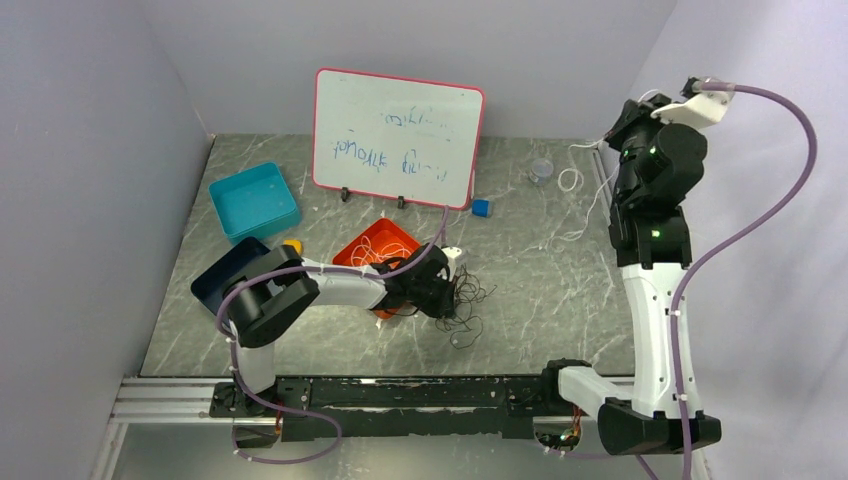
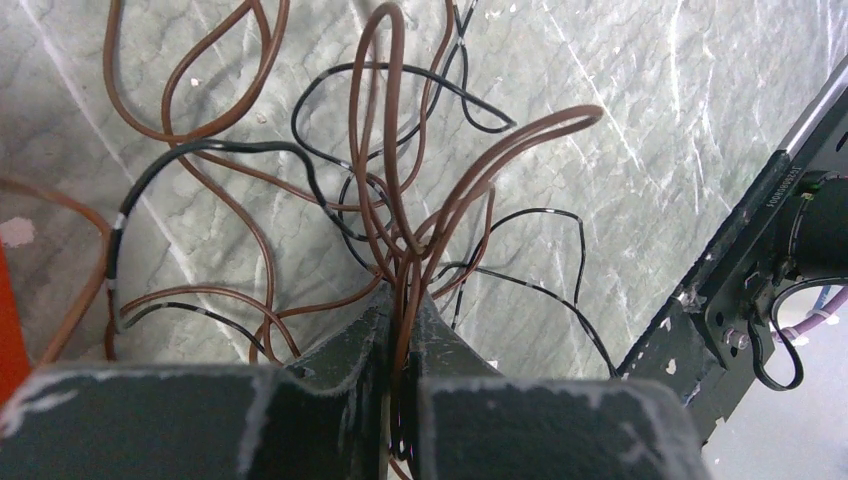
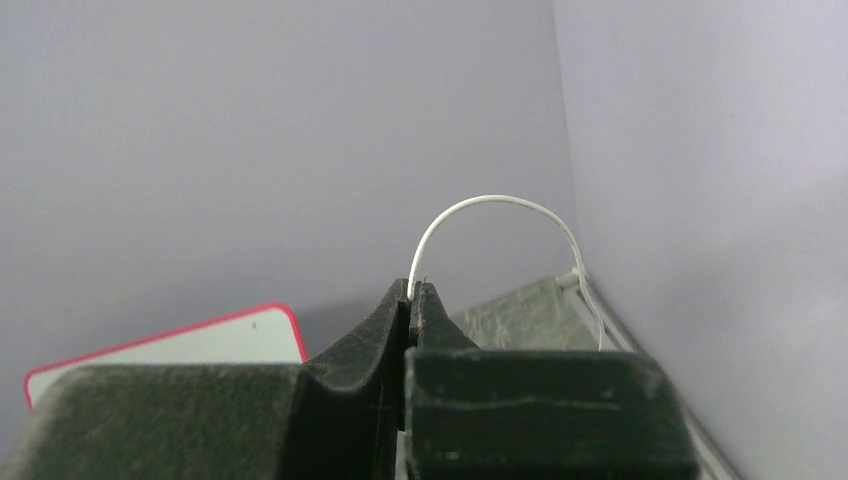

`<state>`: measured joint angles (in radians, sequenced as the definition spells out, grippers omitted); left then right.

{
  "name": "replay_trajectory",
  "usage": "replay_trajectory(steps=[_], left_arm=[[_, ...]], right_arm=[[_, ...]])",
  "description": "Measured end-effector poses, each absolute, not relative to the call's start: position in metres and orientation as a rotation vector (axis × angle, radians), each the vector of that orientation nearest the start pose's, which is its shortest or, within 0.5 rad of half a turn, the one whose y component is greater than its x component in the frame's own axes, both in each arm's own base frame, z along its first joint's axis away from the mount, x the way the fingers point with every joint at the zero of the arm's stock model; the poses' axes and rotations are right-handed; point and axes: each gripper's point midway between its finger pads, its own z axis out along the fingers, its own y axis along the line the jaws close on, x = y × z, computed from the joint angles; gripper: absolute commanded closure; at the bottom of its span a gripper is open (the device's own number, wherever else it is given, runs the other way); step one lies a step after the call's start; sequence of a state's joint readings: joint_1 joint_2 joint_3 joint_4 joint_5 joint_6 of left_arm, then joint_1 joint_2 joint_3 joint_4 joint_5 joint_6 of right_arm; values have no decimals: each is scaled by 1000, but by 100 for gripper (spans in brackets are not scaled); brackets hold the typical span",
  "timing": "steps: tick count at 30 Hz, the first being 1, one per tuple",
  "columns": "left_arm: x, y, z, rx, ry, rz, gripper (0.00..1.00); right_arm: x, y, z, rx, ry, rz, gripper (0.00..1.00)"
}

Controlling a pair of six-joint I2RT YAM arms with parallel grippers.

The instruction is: Untangle the cables

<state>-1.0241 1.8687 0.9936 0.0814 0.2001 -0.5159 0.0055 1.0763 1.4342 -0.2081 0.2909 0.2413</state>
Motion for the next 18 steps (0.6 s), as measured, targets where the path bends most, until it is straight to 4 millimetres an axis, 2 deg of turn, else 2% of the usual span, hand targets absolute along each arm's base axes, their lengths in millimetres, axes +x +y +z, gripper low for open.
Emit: replay_trajectory(steps=[5, 8, 15, 18], left_arm=[[184, -411, 18, 747, 2449, -932, 93], [184, -412, 18, 746, 2447, -938, 93], [187, -419, 21, 786, 2444, -931, 91], [195, -433, 33, 825, 2416, -931, 77]], right_arm=[[348, -43, 519, 405, 1299, -18, 100], [351, -42, 527, 397, 1287, -14, 100], [360, -35, 516, 357, 1336, 5, 100], [362, -32, 508, 341, 1360, 14, 100]])
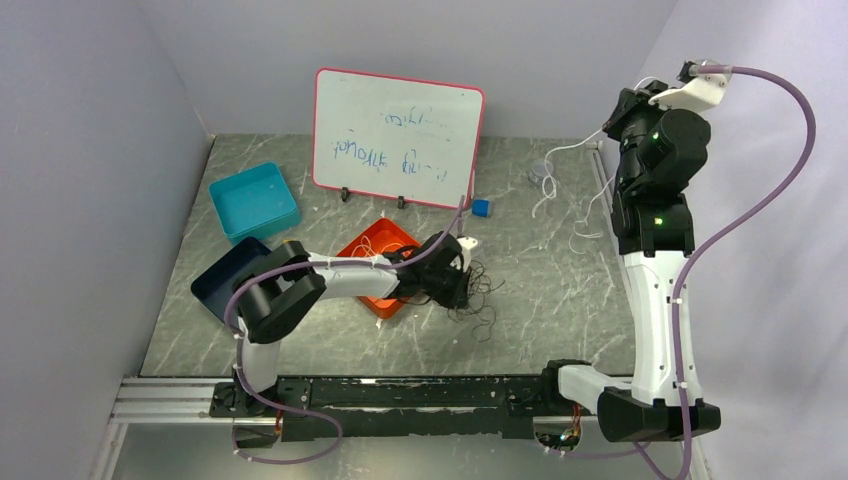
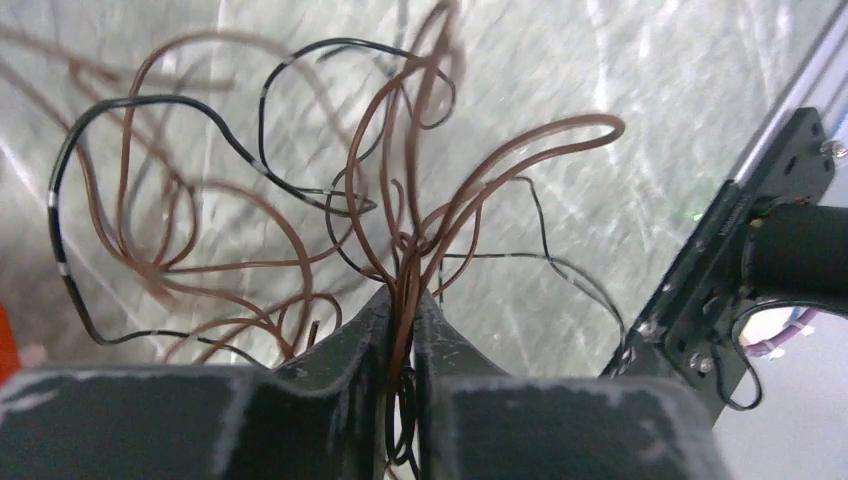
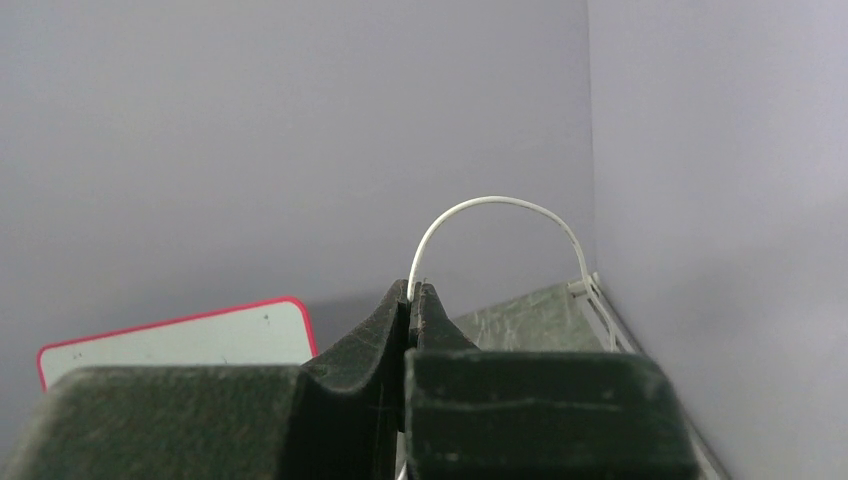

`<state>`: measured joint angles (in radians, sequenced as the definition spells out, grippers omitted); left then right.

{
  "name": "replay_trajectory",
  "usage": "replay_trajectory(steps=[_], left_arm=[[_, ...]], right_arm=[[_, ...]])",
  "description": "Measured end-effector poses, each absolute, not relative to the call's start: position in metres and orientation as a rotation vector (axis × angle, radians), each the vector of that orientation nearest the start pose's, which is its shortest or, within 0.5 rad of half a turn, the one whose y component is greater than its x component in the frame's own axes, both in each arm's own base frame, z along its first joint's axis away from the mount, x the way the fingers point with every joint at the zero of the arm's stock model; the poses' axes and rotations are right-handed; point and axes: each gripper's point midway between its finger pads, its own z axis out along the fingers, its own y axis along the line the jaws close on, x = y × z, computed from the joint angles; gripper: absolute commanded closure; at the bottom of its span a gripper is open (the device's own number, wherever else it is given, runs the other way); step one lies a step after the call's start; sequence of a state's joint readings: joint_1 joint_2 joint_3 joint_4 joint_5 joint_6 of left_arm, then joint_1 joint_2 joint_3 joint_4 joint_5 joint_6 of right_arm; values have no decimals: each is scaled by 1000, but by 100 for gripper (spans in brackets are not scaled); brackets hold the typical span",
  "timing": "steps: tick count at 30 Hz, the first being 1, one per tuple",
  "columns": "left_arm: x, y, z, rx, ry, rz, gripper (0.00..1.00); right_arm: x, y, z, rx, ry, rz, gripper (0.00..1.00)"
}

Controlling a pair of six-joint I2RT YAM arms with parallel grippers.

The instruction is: Untangle the cables

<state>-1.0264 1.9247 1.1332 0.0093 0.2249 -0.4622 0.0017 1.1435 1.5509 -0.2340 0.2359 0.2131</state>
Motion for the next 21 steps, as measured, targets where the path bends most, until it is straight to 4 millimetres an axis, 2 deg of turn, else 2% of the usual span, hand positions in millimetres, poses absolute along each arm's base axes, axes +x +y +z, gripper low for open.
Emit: replay_trajectory(steps=[4, 6, 7, 8, 15, 21], left_arm=[[206, -452, 61, 858, 2324, -958, 55], [208, -453, 69, 865, 2299, -954, 44], [208, -451, 71, 864, 2298, -947, 34], [208, -448, 72, 865, 2297, -937, 30], [196, -409, 76, 832, 2315, -859, 26], [194, -389, 112, 784, 2230, -862, 23]], right_arm=[[365, -30, 495, 333, 1395, 16, 100], [366, -29, 488, 328, 1415, 18, 100], [367, -28, 486, 326, 1423, 19, 100], [367, -27, 483, 323, 1430, 21, 100], [370, -21, 478, 293, 1448, 47, 100], [370, -12, 479, 239, 1458, 77, 100]])
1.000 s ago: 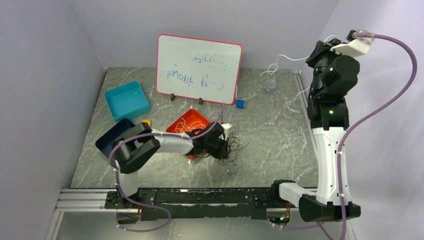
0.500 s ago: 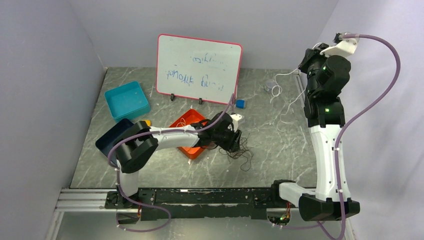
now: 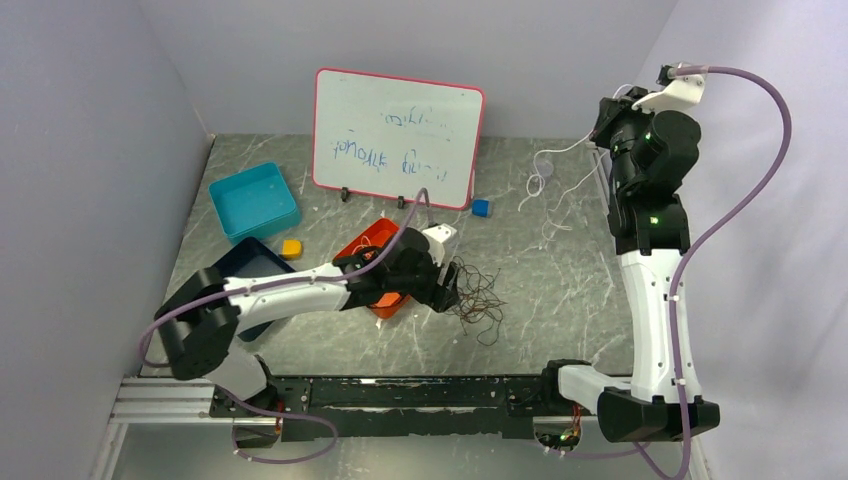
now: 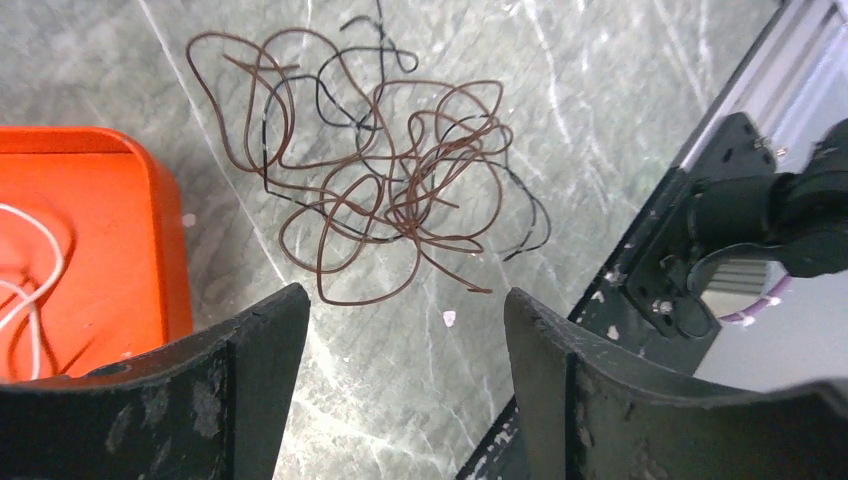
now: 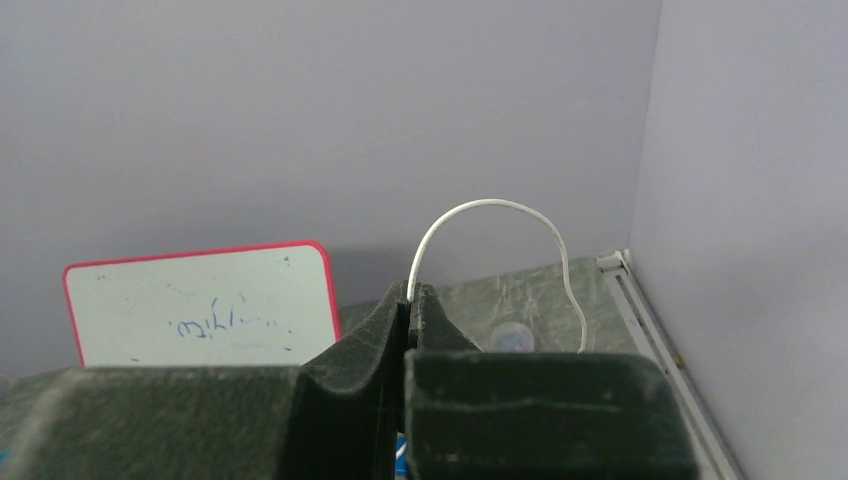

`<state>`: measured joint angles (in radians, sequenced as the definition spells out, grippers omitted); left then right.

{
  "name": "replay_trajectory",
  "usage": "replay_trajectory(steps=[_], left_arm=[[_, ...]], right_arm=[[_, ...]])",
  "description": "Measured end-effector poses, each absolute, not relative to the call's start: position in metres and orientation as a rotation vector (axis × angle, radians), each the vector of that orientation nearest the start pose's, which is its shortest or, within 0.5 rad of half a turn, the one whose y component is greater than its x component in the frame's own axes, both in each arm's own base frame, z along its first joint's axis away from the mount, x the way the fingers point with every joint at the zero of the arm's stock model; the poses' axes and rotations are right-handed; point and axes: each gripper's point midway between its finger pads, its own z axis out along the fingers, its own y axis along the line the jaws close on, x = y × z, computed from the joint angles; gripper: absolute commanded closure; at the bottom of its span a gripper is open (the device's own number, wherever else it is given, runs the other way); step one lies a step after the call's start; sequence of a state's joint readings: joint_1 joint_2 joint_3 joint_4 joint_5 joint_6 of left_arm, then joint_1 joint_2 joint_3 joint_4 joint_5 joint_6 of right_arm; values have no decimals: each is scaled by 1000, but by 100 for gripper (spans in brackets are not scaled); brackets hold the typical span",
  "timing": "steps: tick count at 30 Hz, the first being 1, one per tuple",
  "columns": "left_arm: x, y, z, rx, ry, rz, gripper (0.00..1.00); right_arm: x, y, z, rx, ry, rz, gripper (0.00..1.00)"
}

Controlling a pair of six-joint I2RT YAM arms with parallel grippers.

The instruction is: Untangle the cables

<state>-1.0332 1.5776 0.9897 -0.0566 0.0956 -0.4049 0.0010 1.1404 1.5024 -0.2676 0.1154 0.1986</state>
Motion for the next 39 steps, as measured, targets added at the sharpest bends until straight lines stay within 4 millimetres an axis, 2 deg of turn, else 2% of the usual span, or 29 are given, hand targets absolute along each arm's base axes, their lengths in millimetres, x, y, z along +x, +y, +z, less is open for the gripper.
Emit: replay_trajectory(steps=[3, 6, 12, 14, 18, 24, 28, 33, 39], left_arm=[[194, -384, 137, 763, 2164, -883, 22], [199, -380, 156, 756, 2108, -887, 22], [227, -357, 161, 706, 2105, -827, 22], [242, -344, 163, 657, 2113, -804, 23], [264, -312, 177, 552, 2102, -767, 23], [275, -273, 194, 443, 2079, -718, 28], [283, -241, 178, 327, 2135, -645, 27], [279, -203, 153, 182, 2222, -547, 28], [277, -170, 150, 33, 2236, -416, 28]], right_arm=[[368, -7, 485, 206, 1455, 90, 100], [366, 0, 500, 162, 1432, 110, 100], [369, 20, 543, 72, 1362, 163, 100], [373, 37, 554, 31, 1347, 195, 100], [381, 81, 562, -60, 1353, 269, 100], [383, 131, 562, -138, 1367, 381, 100], [375, 176, 554, -205, 1385, 483, 100], [361, 242, 539, -308, 1413, 600, 100], [351, 298, 530, -390, 1423, 676, 100]])
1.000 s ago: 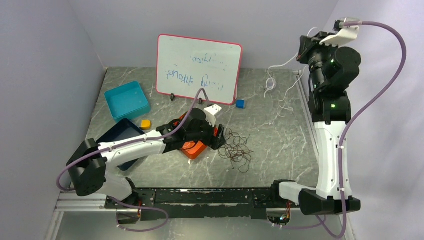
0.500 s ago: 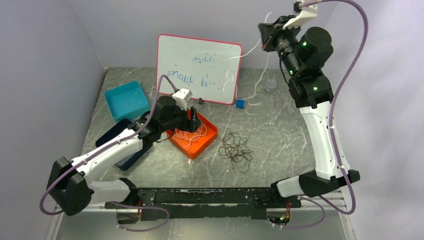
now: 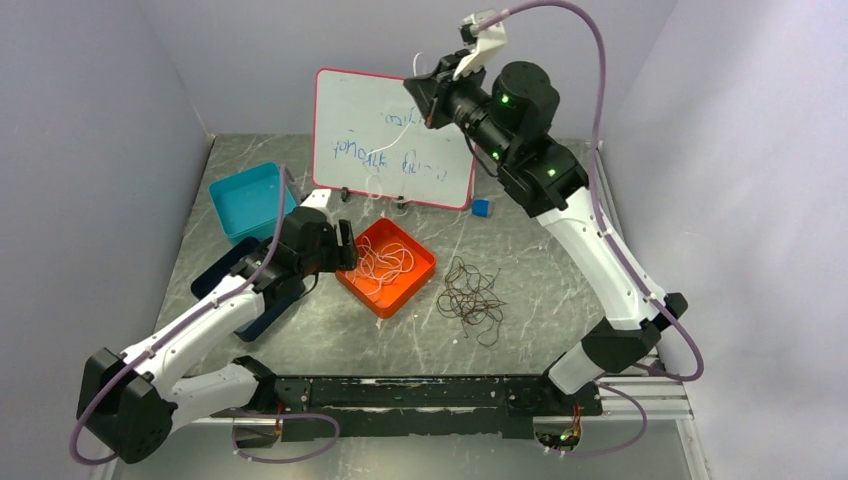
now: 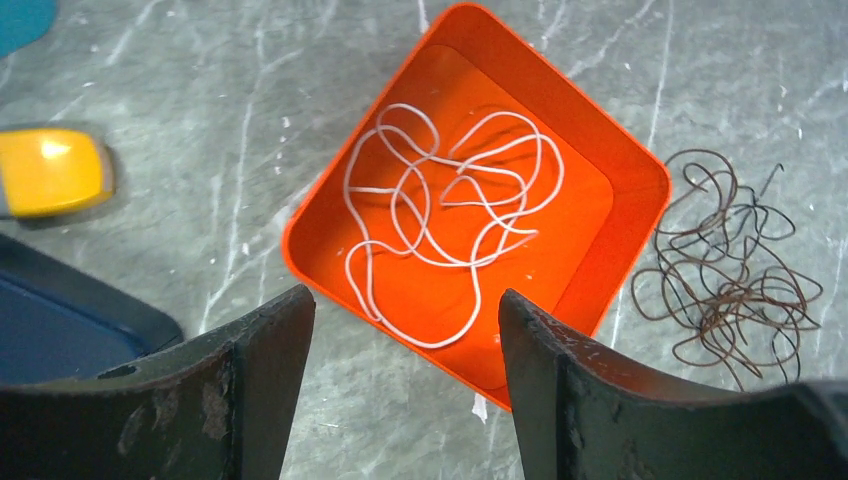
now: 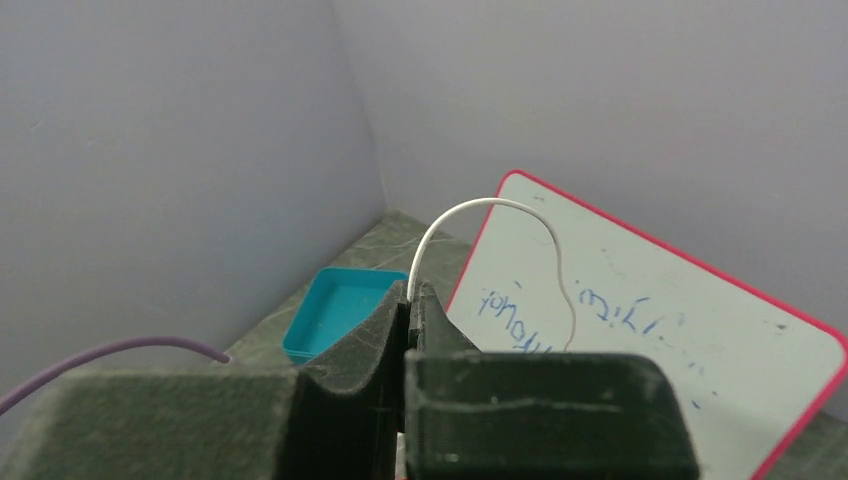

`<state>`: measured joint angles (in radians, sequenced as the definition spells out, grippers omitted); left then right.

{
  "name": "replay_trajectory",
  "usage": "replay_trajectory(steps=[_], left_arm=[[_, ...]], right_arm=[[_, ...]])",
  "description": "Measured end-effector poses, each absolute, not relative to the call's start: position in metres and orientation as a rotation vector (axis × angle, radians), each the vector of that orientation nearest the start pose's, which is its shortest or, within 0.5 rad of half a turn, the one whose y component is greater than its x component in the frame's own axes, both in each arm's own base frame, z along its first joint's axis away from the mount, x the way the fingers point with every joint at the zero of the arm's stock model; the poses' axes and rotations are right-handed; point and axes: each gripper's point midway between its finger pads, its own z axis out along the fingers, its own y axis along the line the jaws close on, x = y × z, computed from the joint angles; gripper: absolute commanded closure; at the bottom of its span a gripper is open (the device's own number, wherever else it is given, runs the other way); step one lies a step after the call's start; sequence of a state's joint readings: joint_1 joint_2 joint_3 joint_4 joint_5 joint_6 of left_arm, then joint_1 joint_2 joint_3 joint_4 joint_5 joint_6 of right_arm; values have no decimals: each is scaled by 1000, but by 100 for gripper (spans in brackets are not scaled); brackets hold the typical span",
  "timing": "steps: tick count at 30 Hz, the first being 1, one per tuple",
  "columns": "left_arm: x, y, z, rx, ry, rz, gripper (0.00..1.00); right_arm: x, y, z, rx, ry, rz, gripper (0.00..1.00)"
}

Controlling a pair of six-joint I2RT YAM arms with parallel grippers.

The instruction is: Untangle the cables

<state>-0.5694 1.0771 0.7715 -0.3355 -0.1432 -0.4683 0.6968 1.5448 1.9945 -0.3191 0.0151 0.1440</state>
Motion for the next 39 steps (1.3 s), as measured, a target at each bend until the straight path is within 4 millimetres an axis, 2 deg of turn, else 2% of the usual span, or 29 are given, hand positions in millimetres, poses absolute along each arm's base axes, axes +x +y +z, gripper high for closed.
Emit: replay_trajectory(steps=[5, 10, 13, 20, 23, 26, 30, 34, 39], left_arm=[[272, -155, 148, -45, 2228, -375, 28], [265, -147, 137, -82, 2253, -345, 28], [264, -145, 133, -91, 2266, -337, 29], [264, -145, 131, -90, 2273, -333, 29], [264, -146, 132, -91, 2269, -335, 28], [264, -145, 132, -92, 2266, -337, 29], [264, -145, 132, -92, 2266, -338, 29], [264, -145, 131, -91, 2268, -337, 29], [263, -145, 130, -91, 2270, -336, 29]], right_arm=[[344, 321, 523, -431, 1428, 711, 100], [340, 331, 514, -440, 1433, 737, 100], [340, 335, 492, -446, 1470, 749, 100], [335, 357, 401, -510, 1653, 829, 100], [325, 367, 374, -549, 1706, 879, 100], [315, 374, 361, -576, 1729, 913, 100], [309, 375, 357, -584, 1734, 928, 100], [314, 371, 352, -553, 1747, 887, 100], [324, 362, 325, -523, 1802, 800, 100]])
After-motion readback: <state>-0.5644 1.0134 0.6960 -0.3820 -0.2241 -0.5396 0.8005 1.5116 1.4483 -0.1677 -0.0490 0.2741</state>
